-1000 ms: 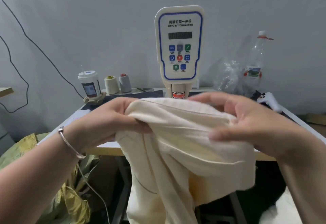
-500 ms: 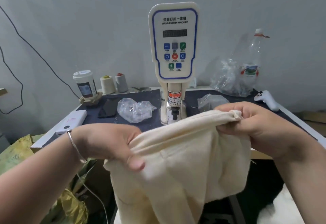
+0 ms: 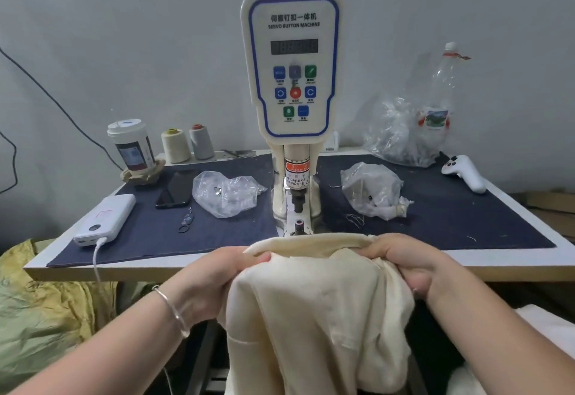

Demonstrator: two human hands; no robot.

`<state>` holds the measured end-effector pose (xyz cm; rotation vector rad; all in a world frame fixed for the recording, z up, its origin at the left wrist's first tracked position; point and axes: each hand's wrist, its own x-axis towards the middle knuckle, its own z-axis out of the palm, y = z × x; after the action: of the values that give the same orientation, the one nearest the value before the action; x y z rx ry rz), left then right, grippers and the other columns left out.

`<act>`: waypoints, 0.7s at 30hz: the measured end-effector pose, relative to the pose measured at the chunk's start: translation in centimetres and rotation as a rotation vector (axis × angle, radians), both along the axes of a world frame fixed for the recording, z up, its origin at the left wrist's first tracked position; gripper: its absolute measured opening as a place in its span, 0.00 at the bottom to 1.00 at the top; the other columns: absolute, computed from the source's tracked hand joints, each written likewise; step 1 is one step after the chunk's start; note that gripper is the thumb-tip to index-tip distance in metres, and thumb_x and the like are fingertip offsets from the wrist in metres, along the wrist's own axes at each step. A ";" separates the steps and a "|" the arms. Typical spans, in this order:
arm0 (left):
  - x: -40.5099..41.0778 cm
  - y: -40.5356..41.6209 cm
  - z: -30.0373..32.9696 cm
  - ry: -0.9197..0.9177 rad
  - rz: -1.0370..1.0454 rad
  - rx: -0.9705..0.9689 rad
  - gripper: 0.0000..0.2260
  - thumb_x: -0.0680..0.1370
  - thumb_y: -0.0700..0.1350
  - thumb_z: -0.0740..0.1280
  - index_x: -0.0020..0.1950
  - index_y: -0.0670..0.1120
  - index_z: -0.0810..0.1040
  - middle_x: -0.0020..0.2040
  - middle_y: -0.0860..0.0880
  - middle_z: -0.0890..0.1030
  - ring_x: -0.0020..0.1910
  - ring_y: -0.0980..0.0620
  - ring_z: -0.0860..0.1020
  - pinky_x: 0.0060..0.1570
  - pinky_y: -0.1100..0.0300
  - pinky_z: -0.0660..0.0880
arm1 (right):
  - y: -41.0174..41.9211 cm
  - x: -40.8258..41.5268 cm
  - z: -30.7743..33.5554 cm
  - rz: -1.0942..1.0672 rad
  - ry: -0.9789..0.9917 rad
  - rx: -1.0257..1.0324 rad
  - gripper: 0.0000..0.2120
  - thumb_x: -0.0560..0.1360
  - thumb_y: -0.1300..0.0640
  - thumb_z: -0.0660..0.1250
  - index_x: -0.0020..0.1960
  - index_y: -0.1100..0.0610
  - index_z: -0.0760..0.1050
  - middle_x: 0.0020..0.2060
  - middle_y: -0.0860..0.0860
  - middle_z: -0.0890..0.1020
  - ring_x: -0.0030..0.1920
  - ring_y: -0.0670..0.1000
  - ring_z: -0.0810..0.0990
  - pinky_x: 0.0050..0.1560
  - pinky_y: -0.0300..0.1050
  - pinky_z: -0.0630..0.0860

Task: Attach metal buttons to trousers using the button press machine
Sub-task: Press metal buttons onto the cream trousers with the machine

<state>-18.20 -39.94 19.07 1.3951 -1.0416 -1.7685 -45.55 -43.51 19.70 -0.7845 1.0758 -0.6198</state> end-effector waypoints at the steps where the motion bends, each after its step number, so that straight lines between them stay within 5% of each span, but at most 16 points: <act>1: -0.4 -0.5 -0.2 -0.007 0.056 0.033 0.13 0.77 0.45 0.70 0.58 0.39 0.82 0.54 0.37 0.83 0.54 0.38 0.81 0.62 0.41 0.72 | -0.6 0.2 -0.2 -0.021 0.004 0.027 0.18 0.64 0.69 0.68 0.54 0.69 0.79 0.47 0.64 0.83 0.43 0.59 0.84 0.49 0.56 0.80; 5: -1.6 -3.1 0.0 -0.011 0.228 0.091 0.12 0.79 0.48 0.68 0.56 0.40 0.81 0.43 0.41 0.82 0.39 0.44 0.79 0.48 0.50 0.76 | -3.0 0.8 0.0 -0.102 -0.003 0.065 0.09 0.71 0.69 0.66 0.51 0.67 0.80 0.44 0.62 0.84 0.42 0.58 0.83 0.48 0.56 0.80; 10: -1.7 -6.4 -0.3 0.008 0.273 0.112 0.14 0.80 0.48 0.68 0.58 0.39 0.80 0.47 0.40 0.82 0.43 0.43 0.80 0.51 0.49 0.77 | -5.9 1.4 0.0 -0.206 -0.011 0.064 0.06 0.79 0.68 0.61 0.47 0.66 0.77 0.34 0.62 0.83 0.31 0.58 0.83 0.29 0.55 0.80; 12: -1.7 -7.4 -0.5 0.007 0.269 0.092 0.12 0.79 0.48 0.68 0.56 0.40 0.81 0.48 0.40 0.82 0.45 0.43 0.80 0.55 0.47 0.77 | -6.8 1.5 -0.1 -0.221 -0.023 0.078 0.05 0.78 0.67 0.62 0.50 0.65 0.76 0.34 0.62 0.83 0.32 0.58 0.83 0.29 0.56 0.80; 15: -1.2 -9.2 -0.8 -0.132 0.220 -0.091 0.10 0.80 0.48 0.68 0.48 0.42 0.81 0.42 0.42 0.82 0.38 0.47 0.78 0.42 0.55 0.75 | -8.1 1.3 -0.3 -0.232 -0.078 0.025 0.06 0.77 0.66 0.63 0.53 0.65 0.77 0.38 0.62 0.84 0.33 0.58 0.84 0.31 0.55 0.82; 18: 0.5 -9.8 -0.6 -0.182 0.059 -0.218 0.12 0.76 0.46 0.73 0.56 0.43 0.83 0.50 0.40 0.84 0.46 0.45 0.80 0.45 0.55 0.75 | -9.0 1.0 -1.0 -0.253 -0.086 -0.070 0.10 0.75 0.68 0.65 0.55 0.64 0.78 0.45 0.62 0.84 0.40 0.59 0.84 0.37 0.52 0.82; 21: 2.3 -10.1 -1.5 -0.169 -0.055 -0.179 0.14 0.71 0.43 0.76 0.56 0.44 0.84 0.53 0.40 0.84 0.48 0.46 0.82 0.48 0.55 0.77 | -9.3 0.7 -2.1 -0.265 0.063 -0.259 0.07 0.71 0.71 0.67 0.46 0.65 0.81 0.41 0.62 0.83 0.38 0.57 0.83 0.39 0.48 0.80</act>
<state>-15.89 -50.04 17.60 1.4334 -1.3061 -1.5724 -44.81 -52.85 17.57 -0.8960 1.1821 -0.9789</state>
